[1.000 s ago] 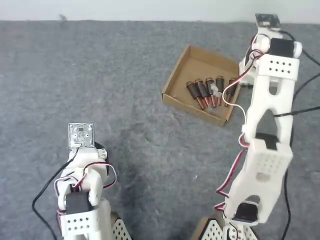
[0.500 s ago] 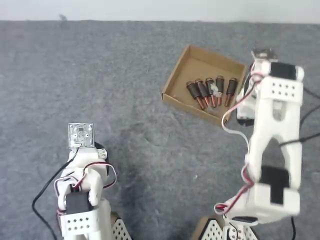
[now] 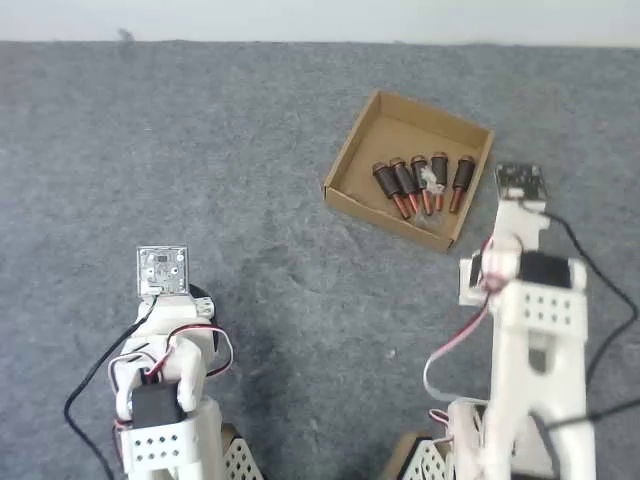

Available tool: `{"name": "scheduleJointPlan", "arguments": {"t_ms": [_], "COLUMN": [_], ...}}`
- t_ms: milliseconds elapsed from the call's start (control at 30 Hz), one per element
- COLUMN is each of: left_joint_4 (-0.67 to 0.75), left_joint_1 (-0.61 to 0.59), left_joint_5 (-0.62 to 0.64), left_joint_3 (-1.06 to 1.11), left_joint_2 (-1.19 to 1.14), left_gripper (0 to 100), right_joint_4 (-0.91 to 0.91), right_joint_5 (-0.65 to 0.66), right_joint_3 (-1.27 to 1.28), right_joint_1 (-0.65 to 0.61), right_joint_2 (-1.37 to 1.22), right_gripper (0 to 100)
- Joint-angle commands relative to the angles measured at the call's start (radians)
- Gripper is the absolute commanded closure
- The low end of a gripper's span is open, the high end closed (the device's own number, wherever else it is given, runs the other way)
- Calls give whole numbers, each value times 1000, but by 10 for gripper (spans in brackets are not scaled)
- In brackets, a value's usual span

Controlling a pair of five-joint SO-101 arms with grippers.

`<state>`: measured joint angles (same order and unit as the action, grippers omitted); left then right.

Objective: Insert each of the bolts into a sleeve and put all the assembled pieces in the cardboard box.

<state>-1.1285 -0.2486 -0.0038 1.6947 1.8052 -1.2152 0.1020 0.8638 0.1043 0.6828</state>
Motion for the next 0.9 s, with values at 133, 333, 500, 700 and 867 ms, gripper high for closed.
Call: {"name": "scheduleJointPlan", "arguments": {"t_ms": [133, 333, 500, 700, 867], "left_joint_4": [-14, -15, -15, -15, -15], "left_joint_1": [-63, -78, -78, -78, -78], "left_joint_5": [0, 0, 0, 0, 0], "left_joint_3": [-10, -10, -10, -10, -10], "left_joint_2": [18, 18, 18, 18, 18], "left_gripper": [989, 989, 989, 989, 989], "right_joint_4": [168, 179, 177, 110, -62], "right_joint_5": [-11, -11, -8, -5, -8], "right_joint_3": [272, 430, 578, 726, 761], "right_joint_1": [1, 1, -1, -7, -125], "right_joint_2": [315, 542, 759, 1023, 1142], "right_gripper": [991, 991, 991, 991, 990]}}
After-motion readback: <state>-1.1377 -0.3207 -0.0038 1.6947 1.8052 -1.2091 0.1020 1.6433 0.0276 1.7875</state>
